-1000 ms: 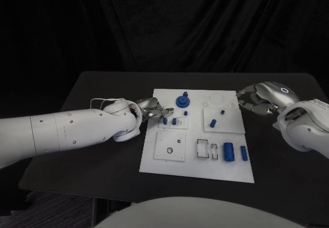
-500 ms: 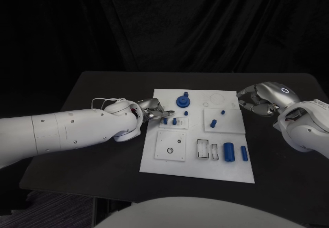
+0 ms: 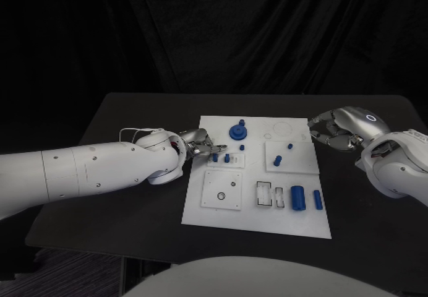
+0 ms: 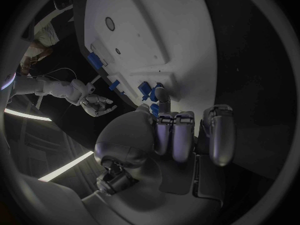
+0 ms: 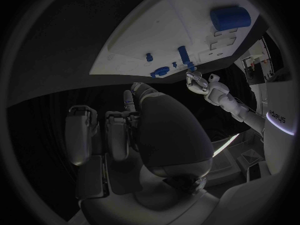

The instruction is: Assemble the parts on the task board

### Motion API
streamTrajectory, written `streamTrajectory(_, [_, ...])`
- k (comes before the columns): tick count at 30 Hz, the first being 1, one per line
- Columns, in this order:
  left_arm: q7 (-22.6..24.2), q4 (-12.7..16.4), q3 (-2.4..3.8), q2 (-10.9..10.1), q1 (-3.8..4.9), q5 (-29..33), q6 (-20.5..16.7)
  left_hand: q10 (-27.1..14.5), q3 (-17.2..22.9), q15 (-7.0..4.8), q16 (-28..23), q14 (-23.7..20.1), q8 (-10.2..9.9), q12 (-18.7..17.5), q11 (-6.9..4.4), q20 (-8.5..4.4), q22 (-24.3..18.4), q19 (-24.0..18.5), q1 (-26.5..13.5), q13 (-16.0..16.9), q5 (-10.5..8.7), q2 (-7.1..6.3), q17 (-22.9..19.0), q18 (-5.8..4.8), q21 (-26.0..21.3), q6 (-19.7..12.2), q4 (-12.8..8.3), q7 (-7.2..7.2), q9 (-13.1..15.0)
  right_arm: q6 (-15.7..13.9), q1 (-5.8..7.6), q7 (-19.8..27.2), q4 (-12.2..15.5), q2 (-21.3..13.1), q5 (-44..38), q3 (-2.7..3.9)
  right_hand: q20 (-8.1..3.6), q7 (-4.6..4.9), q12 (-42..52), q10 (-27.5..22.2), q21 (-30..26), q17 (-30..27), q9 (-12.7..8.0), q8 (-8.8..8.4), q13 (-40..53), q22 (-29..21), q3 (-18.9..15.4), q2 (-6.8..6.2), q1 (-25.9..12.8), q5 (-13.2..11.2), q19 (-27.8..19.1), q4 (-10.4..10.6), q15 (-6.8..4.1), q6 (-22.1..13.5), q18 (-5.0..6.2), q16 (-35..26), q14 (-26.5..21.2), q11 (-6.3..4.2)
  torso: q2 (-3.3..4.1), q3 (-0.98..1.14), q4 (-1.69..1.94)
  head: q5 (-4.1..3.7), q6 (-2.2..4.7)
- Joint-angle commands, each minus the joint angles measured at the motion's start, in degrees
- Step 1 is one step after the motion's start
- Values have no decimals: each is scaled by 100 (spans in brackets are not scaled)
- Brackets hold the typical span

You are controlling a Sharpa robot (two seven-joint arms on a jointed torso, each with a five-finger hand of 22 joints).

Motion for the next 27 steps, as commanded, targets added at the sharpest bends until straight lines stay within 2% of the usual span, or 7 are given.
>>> streamTrajectory(1, [42,12,3,0,-13,29,32,595,0,-27,15,595,125,-8,-28,-47,1238,194,53,1493,34,-8,1510,37,14,73,16,-7,231,-3,-15,-52,2,-7,22,4,-41,0,-23,286,-12,1441,-5,-38,1166,1279,30,10,-28,36,282,-4,-34,25,37,-7,563,-20,0,1,-1,4,-1])
streamTrajectory(5, [34,18,3,-15,-14,29,9,595,-7,-28,15,595,196,-8,-30,-48,1239,196,51,1493,40,-12,1510,36,18,106,24,-8,246,-1,-16,-51,-1,-6,24,4,-41,0,-23,286,-12,1441,-5,-38,1166,1279,30,10,-28,36,282,-4,-34,25,37,-7,563,-20,-1,-3,1,4,-1])
streamTrajectory(7, [32,25,3,-26,-14,29,-7,595,-18,-30,15,595,337,-8,-32,-49,1240,198,41,1493,41,-12,1510,35,22,167,34,-9,274,0,-16,-50,-2,-4,24,4,-41,0,-23,286,-12,1441,-5,-38,1166,1279,30,10,-28,36,282,-4,-34,25,37,-7,563,-20,-1,-4,-3,13,-1])
streamTrajectory(9, [32,29,3,-35,-14,29,-16,595,-21,-30,15,595,360,-8,-32,-50,1240,198,37,1493,42,-12,1510,36,22,177,36,-9,279,2,-17,-49,-5,-2,24,4,-41,0,-23,286,-12,1441,-5,-38,1166,1279,30,10,-28,36,282,-4,-34,25,37,-7,563,-20,-2,-6,-6,19,-1])
streamTrajectory(27, [7,76,3,-80,-16,29,-7,595,-11,-36,15,595,384,-8,-39,-55,1234,190,32,1493,86,56,1510,40,5,179,35,-19,277,16,-35,-41,-28,18,24,4,-41,0,-23,286,-12,1441,-5,-38,1166,1279,30,10,-28,36,282,-4,-34,25,37,-7,563,-20,2,-5,6,48,-1])
